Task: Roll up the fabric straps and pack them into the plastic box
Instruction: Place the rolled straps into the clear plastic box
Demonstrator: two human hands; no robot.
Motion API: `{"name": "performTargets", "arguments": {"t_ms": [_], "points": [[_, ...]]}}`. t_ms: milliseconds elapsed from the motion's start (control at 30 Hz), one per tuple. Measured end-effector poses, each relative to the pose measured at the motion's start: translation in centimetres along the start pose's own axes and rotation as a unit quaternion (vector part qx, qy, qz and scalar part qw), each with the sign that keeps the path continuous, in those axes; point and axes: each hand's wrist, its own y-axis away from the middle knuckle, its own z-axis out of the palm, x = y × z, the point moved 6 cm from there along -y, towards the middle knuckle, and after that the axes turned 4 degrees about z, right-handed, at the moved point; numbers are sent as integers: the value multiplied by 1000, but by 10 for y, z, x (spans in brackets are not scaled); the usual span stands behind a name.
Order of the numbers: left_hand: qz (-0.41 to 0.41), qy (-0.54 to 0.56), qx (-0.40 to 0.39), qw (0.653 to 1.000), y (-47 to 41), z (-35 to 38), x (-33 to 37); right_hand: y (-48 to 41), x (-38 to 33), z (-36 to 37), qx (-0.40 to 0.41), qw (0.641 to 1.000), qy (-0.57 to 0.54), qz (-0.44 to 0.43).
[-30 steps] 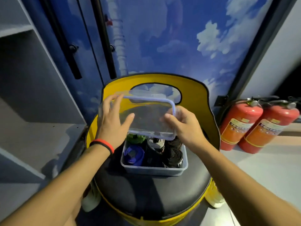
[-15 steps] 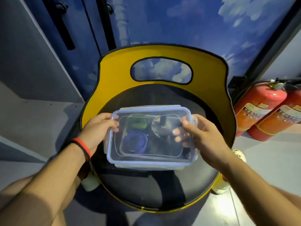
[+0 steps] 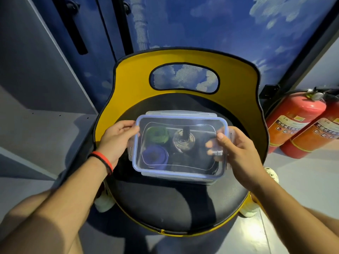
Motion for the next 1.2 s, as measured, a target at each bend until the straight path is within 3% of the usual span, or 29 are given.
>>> {"name": "performTargets", "arguments": {"t_ms": [133,300,533,700,800,967,1200], "points": [[12,-29,-11,999,-7,8,-8,-7,18,-6,24,999,-6,43],[-2,-96,6,995,-11,15,-27,-19,29,-20,104,988,101,51],[6,-125,36,992,-13,27,-32,-25,50,-22,167,970,164,68],[54,-153,56,985,-9,32,-31,-28,44,-9,115,976,185,14],[65,-162,74,982,-9,33,-29,-32,50,-5,85,983,155,46],[25,-164,41,985,-20,41,-24,-38,63,-3,75,986,62,135],[-50,-106,-25,993,-33,43,-39,-46,72,-2,55,987,59,140]]}}
